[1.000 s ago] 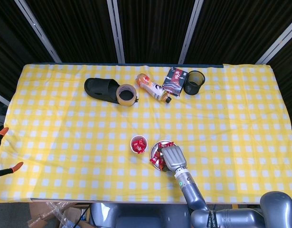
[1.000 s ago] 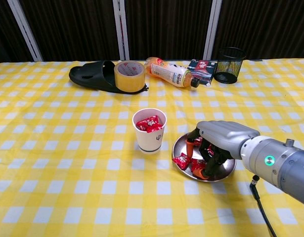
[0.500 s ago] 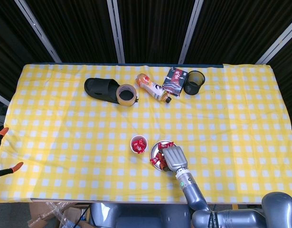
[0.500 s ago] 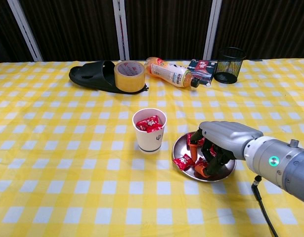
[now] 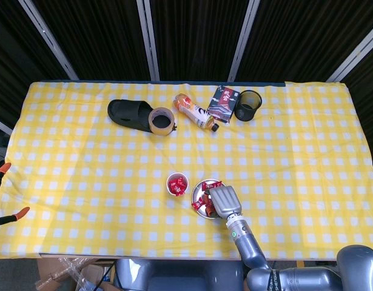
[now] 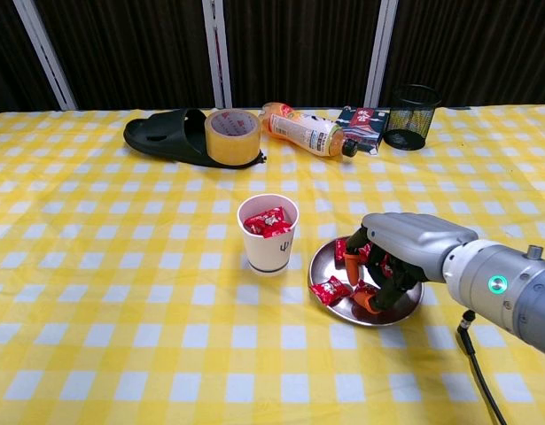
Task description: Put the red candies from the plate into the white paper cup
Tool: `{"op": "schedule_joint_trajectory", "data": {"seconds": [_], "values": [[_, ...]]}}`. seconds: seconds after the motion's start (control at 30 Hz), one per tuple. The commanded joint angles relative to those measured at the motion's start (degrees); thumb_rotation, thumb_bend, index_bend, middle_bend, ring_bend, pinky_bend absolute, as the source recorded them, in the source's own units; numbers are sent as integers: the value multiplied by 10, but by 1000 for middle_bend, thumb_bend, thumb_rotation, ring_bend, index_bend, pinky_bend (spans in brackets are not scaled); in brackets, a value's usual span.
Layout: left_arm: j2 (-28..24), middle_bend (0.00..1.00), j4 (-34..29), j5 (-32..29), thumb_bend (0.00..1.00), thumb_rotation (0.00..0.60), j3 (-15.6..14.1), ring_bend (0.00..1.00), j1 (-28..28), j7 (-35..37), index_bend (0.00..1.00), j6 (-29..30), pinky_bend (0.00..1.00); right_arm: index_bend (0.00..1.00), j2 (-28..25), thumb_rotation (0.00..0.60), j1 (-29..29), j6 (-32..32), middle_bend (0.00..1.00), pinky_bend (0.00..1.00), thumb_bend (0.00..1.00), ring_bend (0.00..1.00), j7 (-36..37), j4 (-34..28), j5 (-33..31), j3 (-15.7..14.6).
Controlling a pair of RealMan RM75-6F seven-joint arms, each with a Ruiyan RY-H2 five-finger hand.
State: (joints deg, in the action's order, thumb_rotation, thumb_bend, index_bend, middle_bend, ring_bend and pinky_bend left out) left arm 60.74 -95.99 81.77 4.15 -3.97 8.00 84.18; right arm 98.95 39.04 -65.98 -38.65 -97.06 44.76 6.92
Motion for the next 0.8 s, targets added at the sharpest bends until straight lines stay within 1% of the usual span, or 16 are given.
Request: {"op": "schedule_joint_trajectory", "data": {"seconds": [0.03, 0.2, 0.63, 0.73, 0.8], "values": [[0, 0, 0, 0, 47, 600, 0, 0, 0, -1, 0, 0, 0, 519, -3, 600, -2, -4, 790, 837, 420, 941, -3, -5, 3, -3], [1, 0, 0, 1, 46, 600, 0, 0, 0, -2, 0, 2, 0, 493, -8, 600, -6, -13, 790, 837, 420, 941, -10, -11, 2, -8], [1, 0, -1, 2, 47, 600, 0, 0, 1, -3, 0, 4, 0, 473, -15, 600, -13, -17, 790, 837, 420, 940, -14, -13, -6, -12], [1, 0, -1, 2, 46, 600, 0, 0, 1, -3, 0, 4, 0, 496, -14, 600, -14, -16, 790, 837, 421, 941, -12, -14, -3, -12], [1, 0, -1, 2, 47, 600, 0, 0, 1, -3, 0, 4, 0, 533, -12, 600, -13, -14, 790, 837, 439, 941, -10, -12, -3, -11]]}}
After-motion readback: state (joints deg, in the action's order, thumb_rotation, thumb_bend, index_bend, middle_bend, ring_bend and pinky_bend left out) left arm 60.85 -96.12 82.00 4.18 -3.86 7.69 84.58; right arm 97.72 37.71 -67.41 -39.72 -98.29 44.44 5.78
